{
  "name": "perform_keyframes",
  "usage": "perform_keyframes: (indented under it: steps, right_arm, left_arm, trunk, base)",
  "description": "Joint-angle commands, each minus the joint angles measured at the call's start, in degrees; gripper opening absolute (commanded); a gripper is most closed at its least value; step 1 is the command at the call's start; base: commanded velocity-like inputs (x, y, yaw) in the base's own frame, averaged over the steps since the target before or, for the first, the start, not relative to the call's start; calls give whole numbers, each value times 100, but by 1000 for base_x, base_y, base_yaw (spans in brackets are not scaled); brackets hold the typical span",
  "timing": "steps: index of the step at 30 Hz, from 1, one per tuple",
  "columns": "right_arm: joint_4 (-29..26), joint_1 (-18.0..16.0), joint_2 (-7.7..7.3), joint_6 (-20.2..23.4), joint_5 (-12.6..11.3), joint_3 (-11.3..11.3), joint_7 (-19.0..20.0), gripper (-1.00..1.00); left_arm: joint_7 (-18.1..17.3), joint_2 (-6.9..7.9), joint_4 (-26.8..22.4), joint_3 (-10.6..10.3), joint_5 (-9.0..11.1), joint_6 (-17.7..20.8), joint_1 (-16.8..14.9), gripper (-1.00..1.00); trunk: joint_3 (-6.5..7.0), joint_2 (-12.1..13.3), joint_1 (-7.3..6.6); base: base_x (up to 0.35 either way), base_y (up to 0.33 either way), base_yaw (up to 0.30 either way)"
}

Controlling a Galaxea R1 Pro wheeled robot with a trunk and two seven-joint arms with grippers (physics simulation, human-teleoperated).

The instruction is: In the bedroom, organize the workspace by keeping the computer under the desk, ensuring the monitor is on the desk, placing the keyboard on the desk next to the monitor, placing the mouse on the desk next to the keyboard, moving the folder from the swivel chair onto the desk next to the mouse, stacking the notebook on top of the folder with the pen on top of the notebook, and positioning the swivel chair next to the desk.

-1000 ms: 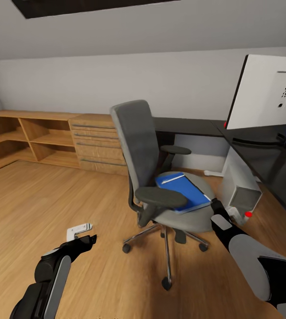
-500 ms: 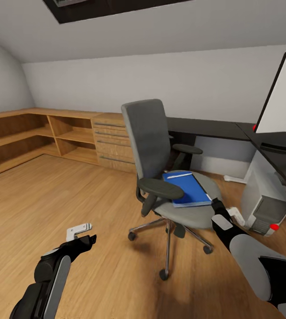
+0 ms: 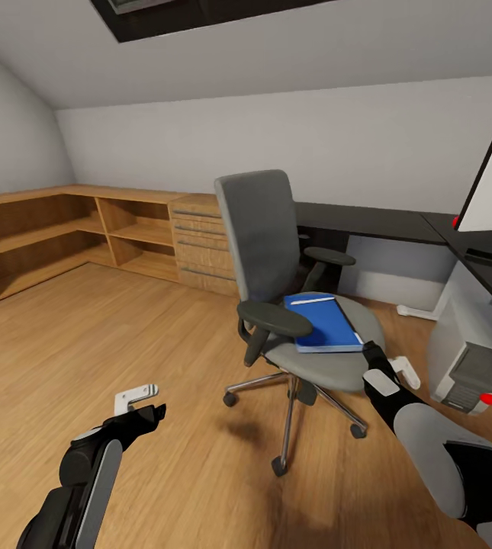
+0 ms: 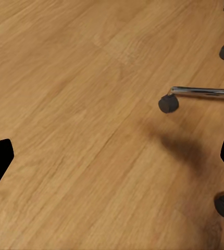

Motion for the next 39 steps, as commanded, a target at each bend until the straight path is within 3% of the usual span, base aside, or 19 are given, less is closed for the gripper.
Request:
perform_keyframes:
  steps: [1,10,14,21,30,39]
  right_arm:
    - [-5,-2,0,-9,-3,-17,-9,100]
    - [-27,-2,-22,-51,6,-16,-9,100]
    - [-21,-2,-41,-265,5,-16,-17,100]
    - [-10,-2,-48,-275,11,-16,-17,100]
    - [-4,-2,-96,-274,3,-16,-23,100]
    - [-6,-2,-94,-275,-4,-16,-17,100]
  left_arm:
    - [42,-4,-6,6,61,22,-4,100]
    - [42,-11,2,2,55,28,-1,100]
    - [32,-4,3,6,55,21,1,100]
    - [24,-4,5,6,52,24,-2,100]
    - [36,-10,12,0,46,29,-2,100]
    - [33,-4,12,6,46,29,-3,100]
  trunk:
    - [-5,-2,-1]
    - [-5,-2,-1]
    - [-5,-2,-1]
    - [-5,-2,-1]
    - [-8,-2,-1]
    - [-9,-2,-1]
  base:
    - [0,0,2]
    - [0,0,0]
    - [2,0,0]
    - [203,0,-9]
    - [21,0,-219]
    - [1,0,-43]
